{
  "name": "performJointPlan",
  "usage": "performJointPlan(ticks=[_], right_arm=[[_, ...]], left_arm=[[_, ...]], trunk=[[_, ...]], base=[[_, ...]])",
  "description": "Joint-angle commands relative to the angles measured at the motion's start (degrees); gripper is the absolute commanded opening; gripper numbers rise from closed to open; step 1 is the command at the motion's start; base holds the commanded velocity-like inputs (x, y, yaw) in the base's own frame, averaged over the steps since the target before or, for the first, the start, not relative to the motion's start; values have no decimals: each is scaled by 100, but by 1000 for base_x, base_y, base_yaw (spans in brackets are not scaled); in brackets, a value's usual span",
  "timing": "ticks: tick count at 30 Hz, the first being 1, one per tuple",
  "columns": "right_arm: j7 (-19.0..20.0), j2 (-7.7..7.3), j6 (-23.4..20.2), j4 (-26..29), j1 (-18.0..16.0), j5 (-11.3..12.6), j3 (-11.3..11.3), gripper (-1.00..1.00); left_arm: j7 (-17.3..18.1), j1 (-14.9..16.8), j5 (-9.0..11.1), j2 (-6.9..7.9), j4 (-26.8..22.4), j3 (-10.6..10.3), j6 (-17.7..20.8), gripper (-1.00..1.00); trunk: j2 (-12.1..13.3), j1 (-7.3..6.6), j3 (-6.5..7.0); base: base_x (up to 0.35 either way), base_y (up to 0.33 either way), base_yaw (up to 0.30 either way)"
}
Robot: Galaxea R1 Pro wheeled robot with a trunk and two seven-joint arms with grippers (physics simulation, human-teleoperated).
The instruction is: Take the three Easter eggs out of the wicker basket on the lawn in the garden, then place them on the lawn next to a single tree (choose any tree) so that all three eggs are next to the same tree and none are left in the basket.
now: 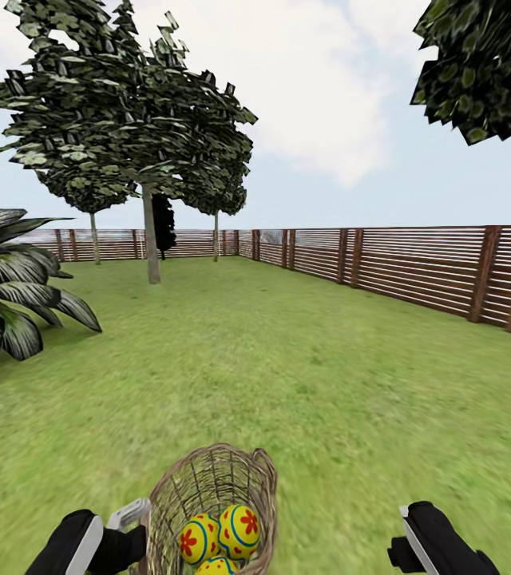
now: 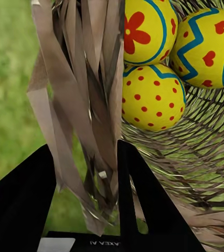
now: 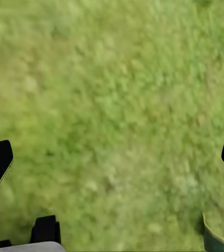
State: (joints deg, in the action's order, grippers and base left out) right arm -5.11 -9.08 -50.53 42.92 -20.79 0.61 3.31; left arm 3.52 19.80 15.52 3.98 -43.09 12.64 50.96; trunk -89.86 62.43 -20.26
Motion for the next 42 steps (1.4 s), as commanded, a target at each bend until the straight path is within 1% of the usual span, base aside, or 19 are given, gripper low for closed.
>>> performJointPlan(ticks=[1, 19, 31, 42], right_arm=[[-25, -6, -28, 6, -4, 9, 29, 100], [-21, -3, -27, -3, -4, 9, 29, 100], [-8, -3, -28, -7, -4, 24, 29, 100], [-16, 0, -36, -5, -4, 18, 29, 100]], left_arm=[[44, 4, 65, -3, -6, 19, 25, -100], [43, 4, 65, -3, -6, 19, 21, -100], [44, 5, 65, -3, -6, 19, 24, -100], [44, 6, 65, -12, -6, 19, 20, -100]], trunk=[[-4, 4, -7], [-4, 4, -7], [-4, 4, 8], [-4, 4, 8]], base=[[334, 0, 0], [334, 0, 0], [334, 0, -245], [334, 0, -11]])
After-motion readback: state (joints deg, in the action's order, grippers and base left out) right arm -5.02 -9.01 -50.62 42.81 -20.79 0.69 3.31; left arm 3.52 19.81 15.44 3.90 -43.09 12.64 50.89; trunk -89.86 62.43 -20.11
